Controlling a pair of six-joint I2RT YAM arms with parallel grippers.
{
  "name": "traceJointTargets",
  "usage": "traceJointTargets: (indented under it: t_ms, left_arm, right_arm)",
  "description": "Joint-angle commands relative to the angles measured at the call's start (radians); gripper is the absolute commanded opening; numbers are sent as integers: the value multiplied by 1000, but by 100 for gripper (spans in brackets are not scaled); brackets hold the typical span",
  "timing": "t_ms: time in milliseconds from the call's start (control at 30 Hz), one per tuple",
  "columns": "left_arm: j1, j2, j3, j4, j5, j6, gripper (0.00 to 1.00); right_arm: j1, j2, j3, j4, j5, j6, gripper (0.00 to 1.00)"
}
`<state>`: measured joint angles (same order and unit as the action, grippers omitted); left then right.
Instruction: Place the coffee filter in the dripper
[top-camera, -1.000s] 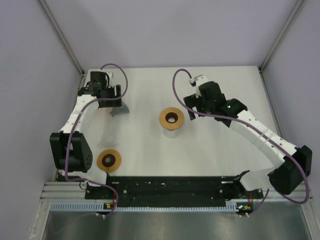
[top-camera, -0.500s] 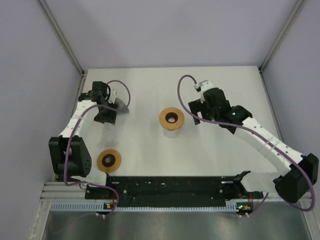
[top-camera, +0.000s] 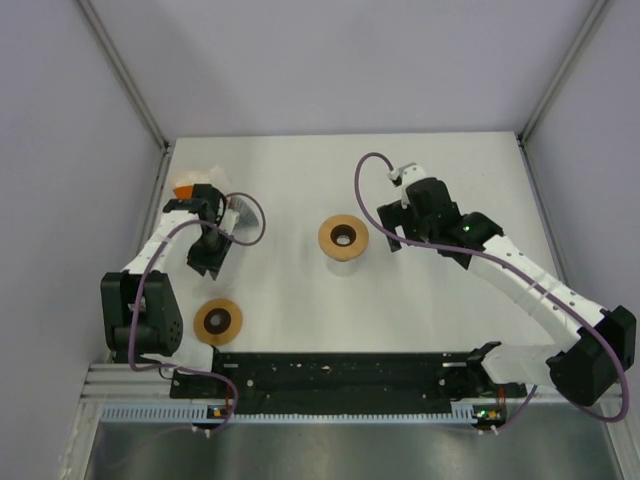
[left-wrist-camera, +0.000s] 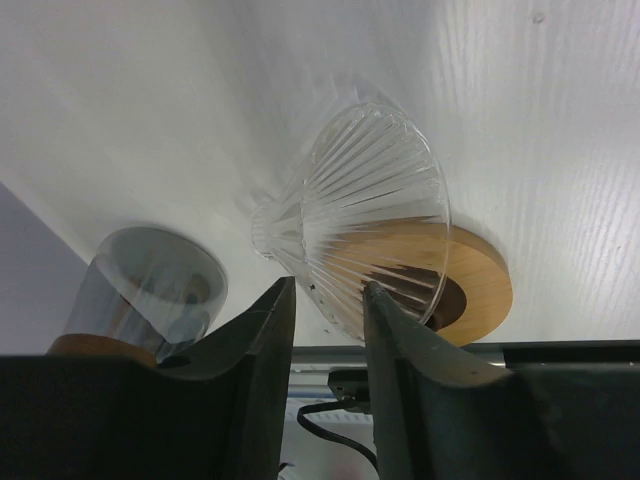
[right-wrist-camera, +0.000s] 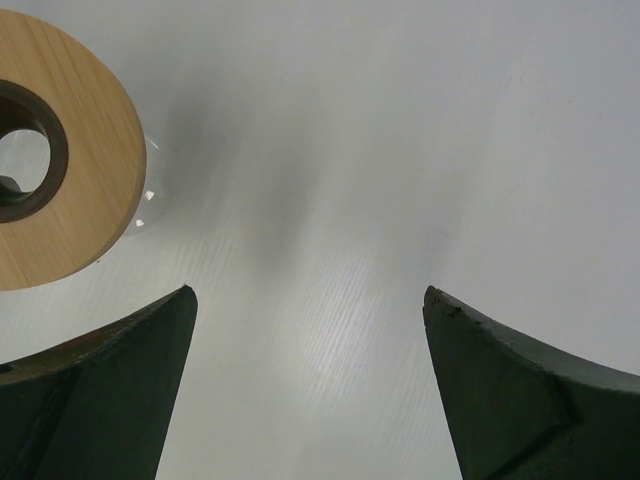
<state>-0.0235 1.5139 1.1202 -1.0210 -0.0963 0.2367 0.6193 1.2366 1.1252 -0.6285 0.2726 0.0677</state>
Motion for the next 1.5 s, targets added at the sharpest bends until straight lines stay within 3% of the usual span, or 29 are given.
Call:
traceJointTargets:
  t_ms: [0, 233, 367, 600, 833, 1067, 1200, 1300, 1467]
  left_arm:
    - [-16, -44, -46, -25, -80, 52, 35]
    - [-24, -15, -72, 16, -88, 49, 17]
    - [-36, -8, -66, 42, -125, 47, 0]
    - [-47, -53, 50, -7, -5, 29, 0]
    - [-46, -107, 246, -109, 252, -16, 0]
    - [-47, -144, 418, -122, 564, -106, 0]
    - [-49, -136, 480, -76, 705, -206, 0]
    - [-64, -133, 506, -21, 727, -262, 0]
    - [-145, -84, 558, 8, 736, -313, 0]
  right_arm:
    - [-9, -25, -4, 32, -7, -3, 94]
    - [-9, -12, 5, 39, -38, -6, 95]
    - [-9, -20, 12, 39, -50, -14, 94]
    - [-10, -25, 21, 39, -70, -17, 94]
    - [-9, -65, 82, 39, -148, 7, 94]
    - [11, -82, 162, 183, -386, 177, 80]
    - [133, -13, 257, 242, -330, 204, 75]
    - [209, 73, 358, 240, -299, 193, 75]
    - [235, 204, 484, 214, -309, 211, 75]
